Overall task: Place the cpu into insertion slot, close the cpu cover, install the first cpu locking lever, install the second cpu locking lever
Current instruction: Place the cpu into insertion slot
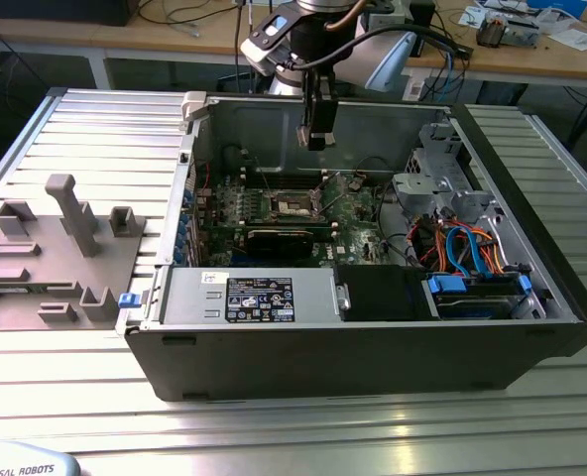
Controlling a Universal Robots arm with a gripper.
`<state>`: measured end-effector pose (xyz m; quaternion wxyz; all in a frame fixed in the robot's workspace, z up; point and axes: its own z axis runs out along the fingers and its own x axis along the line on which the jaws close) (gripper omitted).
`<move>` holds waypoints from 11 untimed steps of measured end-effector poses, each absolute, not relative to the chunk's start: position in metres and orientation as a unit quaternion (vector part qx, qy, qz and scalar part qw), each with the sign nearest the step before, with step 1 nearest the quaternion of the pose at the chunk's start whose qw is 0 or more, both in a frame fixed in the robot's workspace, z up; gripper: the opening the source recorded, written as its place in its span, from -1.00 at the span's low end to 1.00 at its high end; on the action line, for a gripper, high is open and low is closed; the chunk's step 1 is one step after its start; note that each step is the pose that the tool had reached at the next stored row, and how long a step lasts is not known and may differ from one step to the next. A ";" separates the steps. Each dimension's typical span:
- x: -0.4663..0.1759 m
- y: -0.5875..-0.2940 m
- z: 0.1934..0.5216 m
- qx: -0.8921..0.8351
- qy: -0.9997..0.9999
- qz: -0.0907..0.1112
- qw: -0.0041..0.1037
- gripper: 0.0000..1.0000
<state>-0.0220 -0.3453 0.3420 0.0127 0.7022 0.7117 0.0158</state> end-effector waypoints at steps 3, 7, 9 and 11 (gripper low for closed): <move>-0.022 -0.345 0.342 0.705 0.709 0.016 0.013 0.08; -0.022 -0.345 0.342 0.707 0.707 0.016 0.013 0.08; -0.022 -0.345 0.342 0.708 0.706 0.016 0.013 0.08; -0.022 -0.345 0.342 0.710 0.704 0.016 0.013 0.08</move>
